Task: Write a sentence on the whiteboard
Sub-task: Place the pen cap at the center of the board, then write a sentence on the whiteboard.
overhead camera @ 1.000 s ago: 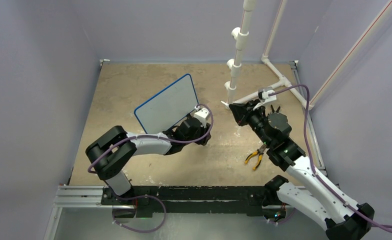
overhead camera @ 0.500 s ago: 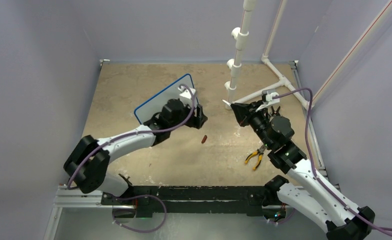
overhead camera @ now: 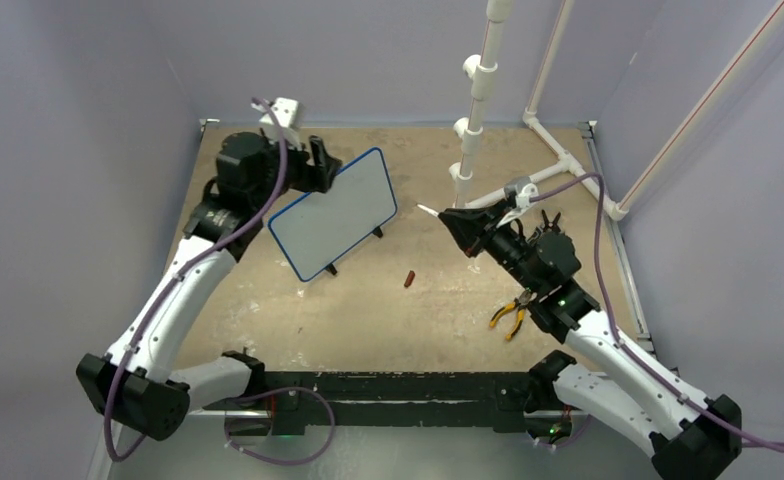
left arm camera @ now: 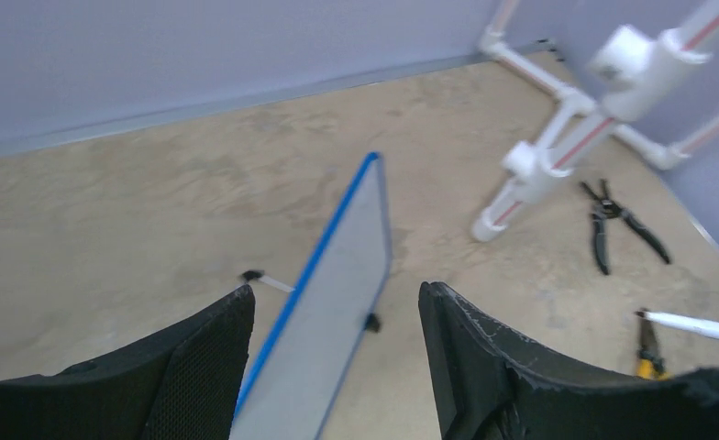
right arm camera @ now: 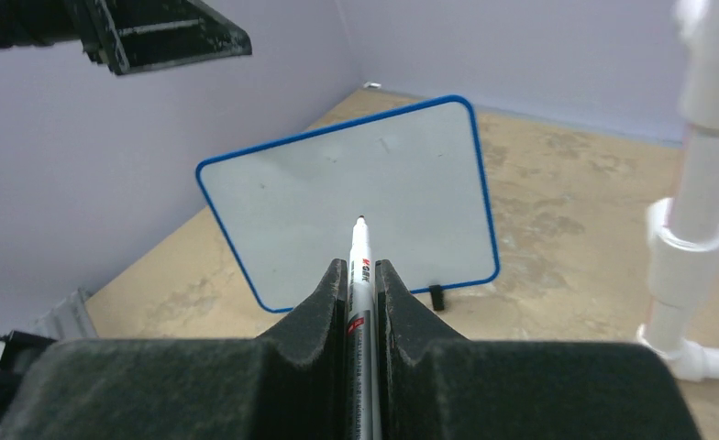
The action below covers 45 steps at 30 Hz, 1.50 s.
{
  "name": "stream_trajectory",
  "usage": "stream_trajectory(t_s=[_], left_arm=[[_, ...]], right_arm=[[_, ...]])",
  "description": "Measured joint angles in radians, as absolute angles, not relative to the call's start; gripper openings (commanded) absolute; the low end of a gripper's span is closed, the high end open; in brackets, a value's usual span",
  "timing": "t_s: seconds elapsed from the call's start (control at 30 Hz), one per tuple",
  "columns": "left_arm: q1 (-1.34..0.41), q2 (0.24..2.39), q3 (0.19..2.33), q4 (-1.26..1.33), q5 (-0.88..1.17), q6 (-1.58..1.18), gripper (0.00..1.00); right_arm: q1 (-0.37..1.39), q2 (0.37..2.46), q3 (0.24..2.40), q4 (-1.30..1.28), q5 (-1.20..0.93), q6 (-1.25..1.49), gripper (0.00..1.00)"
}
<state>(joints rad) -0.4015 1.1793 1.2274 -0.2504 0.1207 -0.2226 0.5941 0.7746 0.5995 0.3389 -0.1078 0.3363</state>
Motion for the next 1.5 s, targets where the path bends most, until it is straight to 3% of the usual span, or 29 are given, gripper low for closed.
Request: stream_trajectory(t_s=[0.23, 0.47, 0.9, 1.5], left_arm=[[-0.145, 1.06, 1.192, -0.421, 0.118, -0.173, 0.66], [-0.106, 0.977, 1.042, -0.445, 0.142, -0.17, 0.64], [-0.105, 0.929, 0.869, -0.416, 0.126, -0.163, 0.35], [-0.105, 0.867, 0.804, -0.361, 0.098, -0.159, 0.18]], right_arm=[[0.743, 0.957, 0.607, 0.476, -0.138, 0.303, 0.0], [0.883, 1.232, 0.693, 0.633, -0.11, 0.295, 0.0], [1.008, 1.566, 0.921, 0.773, -0.086, 0.255, 0.0], [1.036, 1.737, 1.063, 0.77, 0.007, 0.215, 0.0]])
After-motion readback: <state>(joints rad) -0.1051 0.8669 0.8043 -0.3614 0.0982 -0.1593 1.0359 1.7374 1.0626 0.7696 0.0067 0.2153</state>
